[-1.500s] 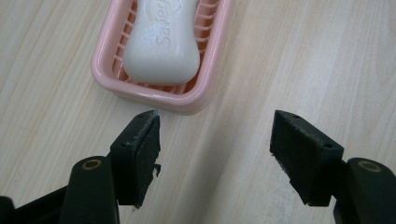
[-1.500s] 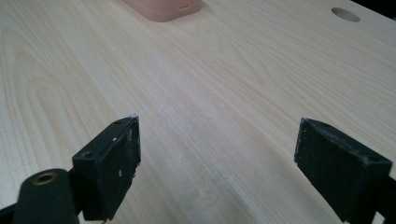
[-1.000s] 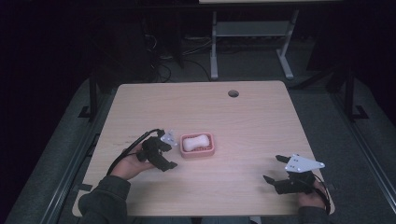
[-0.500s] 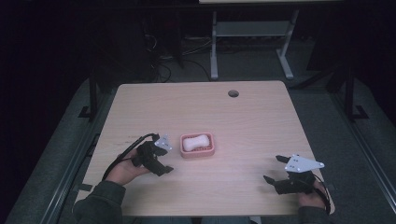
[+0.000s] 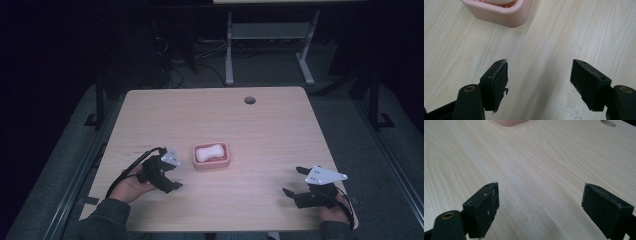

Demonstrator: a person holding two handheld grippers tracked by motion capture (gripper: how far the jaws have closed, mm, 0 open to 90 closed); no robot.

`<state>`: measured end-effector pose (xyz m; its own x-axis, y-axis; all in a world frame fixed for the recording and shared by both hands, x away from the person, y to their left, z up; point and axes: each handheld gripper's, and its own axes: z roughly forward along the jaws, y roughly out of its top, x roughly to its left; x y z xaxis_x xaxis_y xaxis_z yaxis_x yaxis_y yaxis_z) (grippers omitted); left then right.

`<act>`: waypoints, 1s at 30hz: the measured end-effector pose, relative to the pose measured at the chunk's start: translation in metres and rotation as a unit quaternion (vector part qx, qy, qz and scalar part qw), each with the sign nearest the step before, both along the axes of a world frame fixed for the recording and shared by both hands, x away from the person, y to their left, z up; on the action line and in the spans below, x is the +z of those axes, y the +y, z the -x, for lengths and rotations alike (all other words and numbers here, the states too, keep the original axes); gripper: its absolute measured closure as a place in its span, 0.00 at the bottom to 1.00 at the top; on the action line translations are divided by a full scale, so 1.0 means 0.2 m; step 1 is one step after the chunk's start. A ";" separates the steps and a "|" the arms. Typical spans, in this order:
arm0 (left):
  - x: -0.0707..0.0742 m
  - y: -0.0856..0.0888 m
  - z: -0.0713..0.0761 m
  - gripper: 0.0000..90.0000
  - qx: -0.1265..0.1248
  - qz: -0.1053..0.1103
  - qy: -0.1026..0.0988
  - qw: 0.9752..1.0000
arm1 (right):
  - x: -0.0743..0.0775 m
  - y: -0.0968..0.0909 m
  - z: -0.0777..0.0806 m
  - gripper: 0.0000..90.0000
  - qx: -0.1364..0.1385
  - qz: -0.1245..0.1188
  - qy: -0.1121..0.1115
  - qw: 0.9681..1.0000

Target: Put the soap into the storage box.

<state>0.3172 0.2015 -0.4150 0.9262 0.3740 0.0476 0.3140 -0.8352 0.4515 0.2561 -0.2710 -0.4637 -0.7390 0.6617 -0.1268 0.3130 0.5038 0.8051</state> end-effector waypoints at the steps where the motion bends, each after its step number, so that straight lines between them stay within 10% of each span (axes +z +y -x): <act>1: 0.00 0.00 0.00 0.33 0.000 -0.001 0.001 1.000 | 0.00 0.00 0.00 0.15 -0.001 -0.001 0.000 1.000; 30: -0.05 0.15 0.11 0.32 0.026 0.002 -0.002 1.000 | 0.00 0.00 0.00 0.15 -0.005 0.000 0.002 1.000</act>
<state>0.2948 0.2315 -0.4245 0.9055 0.4214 0.0502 0.3547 -0.8164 0.4558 0.2554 -0.2717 -0.4635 -0.7326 0.6693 -0.1238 0.3217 0.5007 0.8036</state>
